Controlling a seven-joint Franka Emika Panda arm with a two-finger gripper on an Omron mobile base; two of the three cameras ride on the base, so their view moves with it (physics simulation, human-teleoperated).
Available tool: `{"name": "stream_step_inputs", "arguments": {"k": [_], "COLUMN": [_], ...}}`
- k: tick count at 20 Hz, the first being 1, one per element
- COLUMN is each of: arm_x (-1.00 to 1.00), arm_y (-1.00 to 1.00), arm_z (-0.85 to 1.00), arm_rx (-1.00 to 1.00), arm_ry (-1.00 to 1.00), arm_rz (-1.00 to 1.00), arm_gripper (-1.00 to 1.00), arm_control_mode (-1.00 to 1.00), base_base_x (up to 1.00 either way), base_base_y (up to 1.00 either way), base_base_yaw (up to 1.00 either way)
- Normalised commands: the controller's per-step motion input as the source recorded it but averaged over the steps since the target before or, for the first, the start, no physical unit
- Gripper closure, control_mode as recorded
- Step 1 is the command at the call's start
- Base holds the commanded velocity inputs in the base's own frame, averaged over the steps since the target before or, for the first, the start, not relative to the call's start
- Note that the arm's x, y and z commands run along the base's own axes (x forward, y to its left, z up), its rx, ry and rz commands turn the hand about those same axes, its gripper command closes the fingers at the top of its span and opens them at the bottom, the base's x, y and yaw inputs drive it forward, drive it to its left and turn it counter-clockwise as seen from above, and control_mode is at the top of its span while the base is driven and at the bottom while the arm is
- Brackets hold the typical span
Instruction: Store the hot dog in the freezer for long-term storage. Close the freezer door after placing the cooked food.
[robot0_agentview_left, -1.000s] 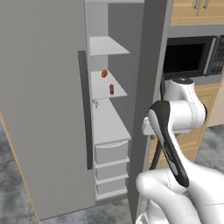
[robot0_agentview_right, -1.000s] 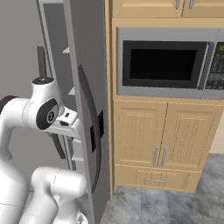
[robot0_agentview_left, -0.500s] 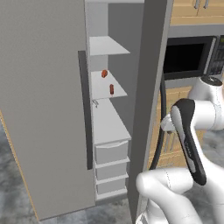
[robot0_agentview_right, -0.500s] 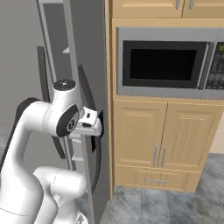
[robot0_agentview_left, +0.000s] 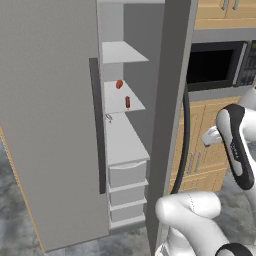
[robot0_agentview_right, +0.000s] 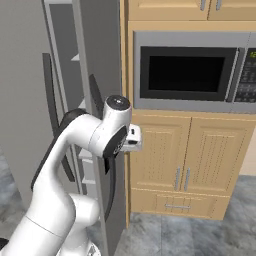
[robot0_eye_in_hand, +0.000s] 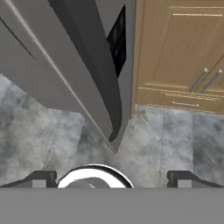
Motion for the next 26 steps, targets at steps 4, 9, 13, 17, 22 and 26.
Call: {"name": "stream_step_inputs", "arguments": {"k": [4, 9, 13, 17, 22, 26], "arm_x": [0.63, 0.54, 0.45, 0.20, 0.04, 0.11], "arm_y": [-0.22, -0.10, 0.00, 0.02, 0.16, 0.11], "arm_z": [0.00, 0.00, -0.06, 0.00, 0.00, 0.00], "arm_rx": [0.07, 0.13, 0.04, 0.03, 0.02, 0.09], "arm_ry": [-0.03, -0.08, -0.13, -0.18, -0.30, -0.23], "arm_rz": [0.17, 0.21, 0.23, 0.20, 0.19, 0.20], "arm_gripper": [-1.00, -1.00, -1.00, -1.00, -1.00, -1.00], "arm_control_mode": [-1.00, -1.00, -1.00, -1.00, -1.00, -1.00], "base_base_x": [0.00, 0.00, 0.00, 0.00, 0.00, 0.00], "base_base_y": [0.00, 0.00, 0.00, 0.00, 0.00, 0.00], "base_base_yaw": [0.00, 0.00, 0.00, 0.00, 0.00, 0.00]}}
